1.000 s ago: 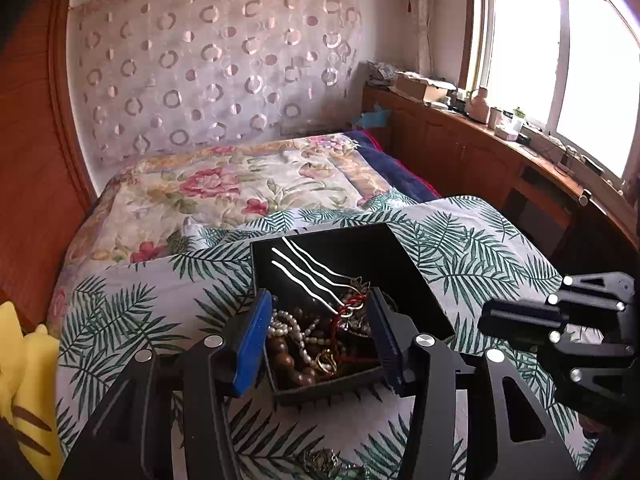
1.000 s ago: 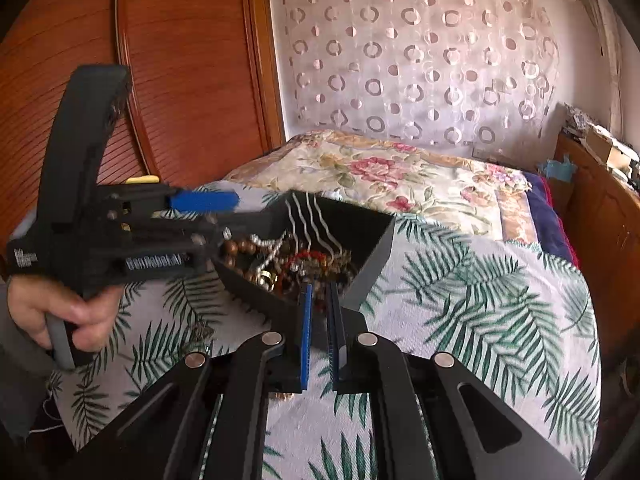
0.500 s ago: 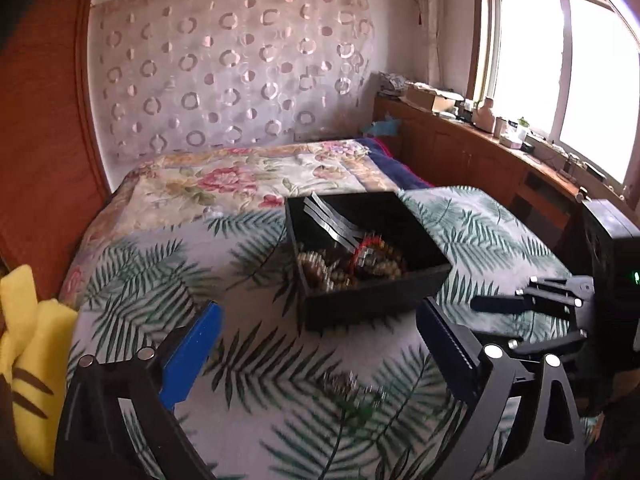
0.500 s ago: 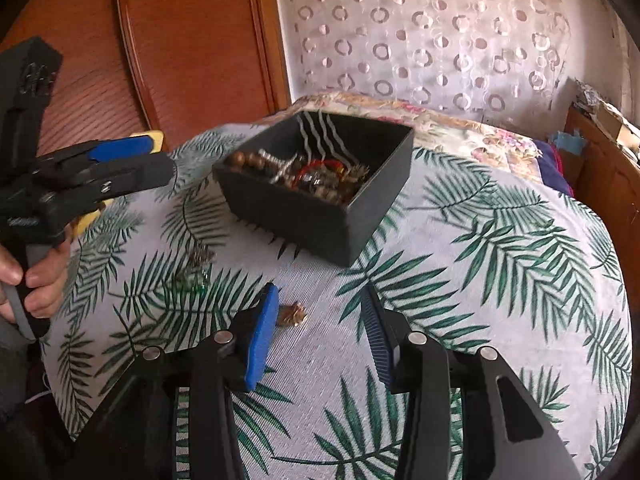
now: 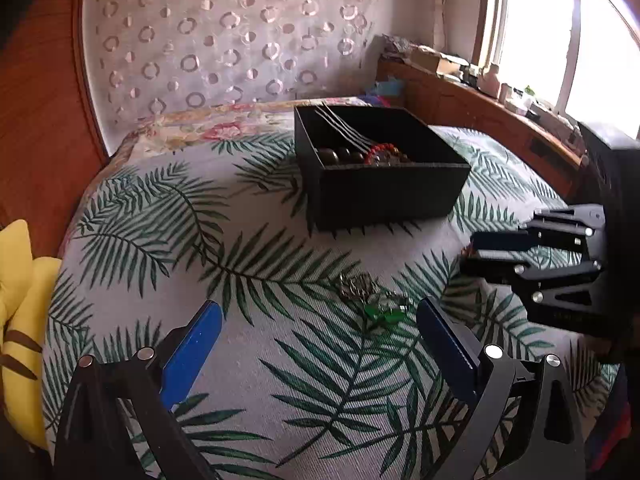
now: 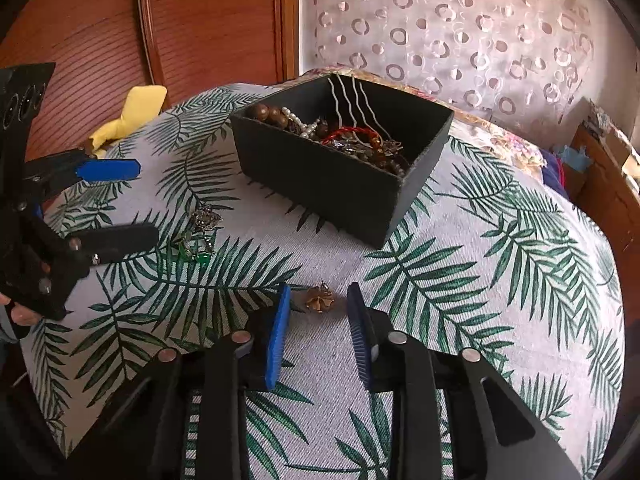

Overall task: Organize jewelry
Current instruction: 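Grasp the green-stone earrings with the left tool while the right tool grasps the bronze flower charm, then lower the earrings into the black box with the left tool while the right tool drops the charm in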

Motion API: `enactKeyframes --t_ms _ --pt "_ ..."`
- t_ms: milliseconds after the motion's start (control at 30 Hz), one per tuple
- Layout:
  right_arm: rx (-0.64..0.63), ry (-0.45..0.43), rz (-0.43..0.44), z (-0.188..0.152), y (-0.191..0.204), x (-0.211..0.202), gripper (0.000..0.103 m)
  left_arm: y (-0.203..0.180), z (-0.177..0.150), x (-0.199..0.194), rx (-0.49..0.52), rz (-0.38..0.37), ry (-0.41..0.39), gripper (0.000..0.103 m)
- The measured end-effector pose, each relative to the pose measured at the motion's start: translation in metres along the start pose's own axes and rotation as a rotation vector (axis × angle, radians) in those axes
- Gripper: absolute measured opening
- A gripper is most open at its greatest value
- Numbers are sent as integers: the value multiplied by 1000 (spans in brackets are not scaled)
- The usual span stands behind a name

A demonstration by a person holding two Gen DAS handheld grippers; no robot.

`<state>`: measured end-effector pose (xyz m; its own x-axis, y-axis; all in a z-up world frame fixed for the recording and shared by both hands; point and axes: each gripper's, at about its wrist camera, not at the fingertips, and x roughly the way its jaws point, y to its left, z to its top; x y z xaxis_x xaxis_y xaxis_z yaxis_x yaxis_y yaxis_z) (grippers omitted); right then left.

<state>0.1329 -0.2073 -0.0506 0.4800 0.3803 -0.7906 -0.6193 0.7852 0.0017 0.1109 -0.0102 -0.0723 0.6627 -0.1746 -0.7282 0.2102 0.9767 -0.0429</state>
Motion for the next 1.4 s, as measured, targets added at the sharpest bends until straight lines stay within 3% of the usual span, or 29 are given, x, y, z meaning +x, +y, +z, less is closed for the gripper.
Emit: enactKeyframes --t_ms 67,267,533,900,933,1000,1033,1400 --pt "-14 3 3 3 3 2 17 -4 -2 2 13 -1 15 94" --pt "-39 3 1 3 4 0 16 -15 -4 0 57 -11 17 93" --pt "10 -35 14 -3 -7 -15 17 -35 -2 3 122 -40 42 43" --pt "33 -53 13 -7 -15 -22 17 -41 3 19 127 -27 70 41" --pt "34 -54 12 -8 -15 -23 17 -41 3 19 126 -30 70 39" --pt "34 -56 12 -9 -16 -24 17 -40 4 18 127 -36 66 20" --pt "34 -56 12 -9 -16 -24 17 -40 4 18 128 -29 66 17" --pt "40 -68 15 -8 -17 -27 17 -31 8 1 85 -57 18 14"
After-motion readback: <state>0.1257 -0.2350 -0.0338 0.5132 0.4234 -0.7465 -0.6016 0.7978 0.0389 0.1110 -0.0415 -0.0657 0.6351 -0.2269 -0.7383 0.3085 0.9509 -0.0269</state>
